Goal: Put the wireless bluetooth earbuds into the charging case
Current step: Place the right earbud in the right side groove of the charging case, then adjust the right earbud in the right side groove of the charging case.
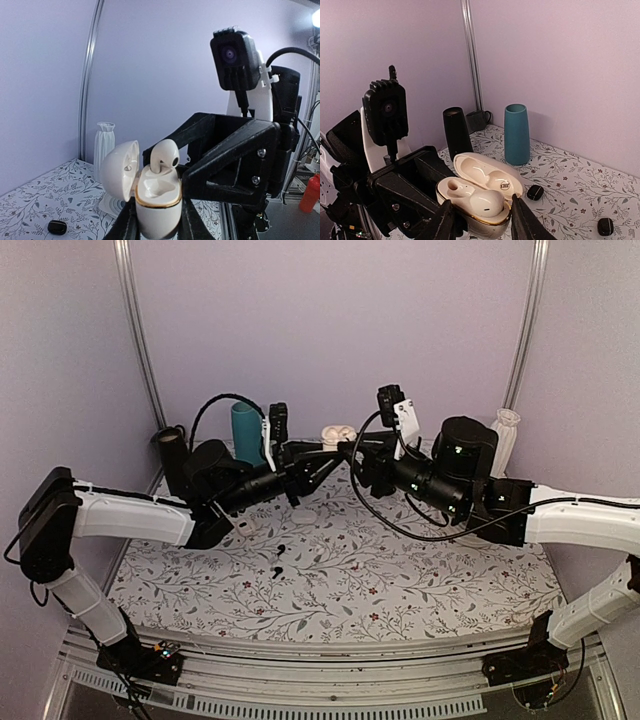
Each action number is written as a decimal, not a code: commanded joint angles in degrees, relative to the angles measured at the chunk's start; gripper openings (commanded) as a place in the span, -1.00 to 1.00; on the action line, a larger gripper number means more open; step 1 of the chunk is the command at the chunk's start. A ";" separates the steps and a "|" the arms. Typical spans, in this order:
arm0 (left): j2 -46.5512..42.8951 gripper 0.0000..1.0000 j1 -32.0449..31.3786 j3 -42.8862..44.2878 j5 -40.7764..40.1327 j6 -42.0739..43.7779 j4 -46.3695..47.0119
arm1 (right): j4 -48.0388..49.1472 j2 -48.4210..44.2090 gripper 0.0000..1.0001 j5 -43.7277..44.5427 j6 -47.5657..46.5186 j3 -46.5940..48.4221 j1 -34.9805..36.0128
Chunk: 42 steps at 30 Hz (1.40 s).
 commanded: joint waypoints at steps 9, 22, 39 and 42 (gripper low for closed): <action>-2.75 -1.00 -0.45 -0.38 0.31 3.26 2.59 | -7.55 -4.59 -0.01 -0.77 3.46 -0.93 0.45; -3.05 -1.00 -0.46 -3.33 5.17 6.84 3.68 | -14.73 -10.07 -0.06 -10.24 7.83 1.16 -4.92; -4.95 -1.00 -0.54 -4.28 5.85 14.42 -2.54 | -20.51 -5.40 -0.43 -19.57 2.97 6.29 -5.11; -5.04 -1.00 -0.54 -4.22 6.06 14.68 -2.94 | -20.83 -4.83 -0.44 -20.17 2.49 6.86 -5.14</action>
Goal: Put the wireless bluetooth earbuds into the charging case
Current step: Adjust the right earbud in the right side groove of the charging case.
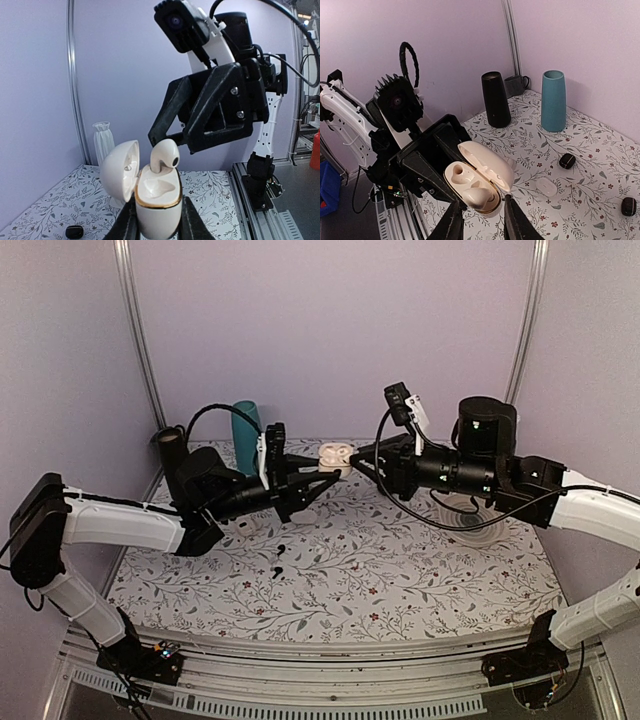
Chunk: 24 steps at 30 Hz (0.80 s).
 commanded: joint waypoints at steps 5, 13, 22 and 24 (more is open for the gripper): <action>-1.67 -1.00 -0.51 0.19 1.04 1.69 -1.35 | -1.93 1.38 -0.54 -0.48 -1.42 2.93 0.03; -1.67 -1.00 -0.53 0.43 0.91 2.05 -1.43 | -2.31 2.10 -0.69 -0.27 -0.91 3.34 0.01; -1.59 -1.00 -0.51 0.52 0.54 2.22 -1.32 | -2.69 3.15 -0.72 -0.05 -0.62 3.90 0.11; -1.57 -1.00 -0.61 0.56 0.28 2.27 -1.35 | -2.94 3.41 -0.73 0.53 -0.36 3.94 0.06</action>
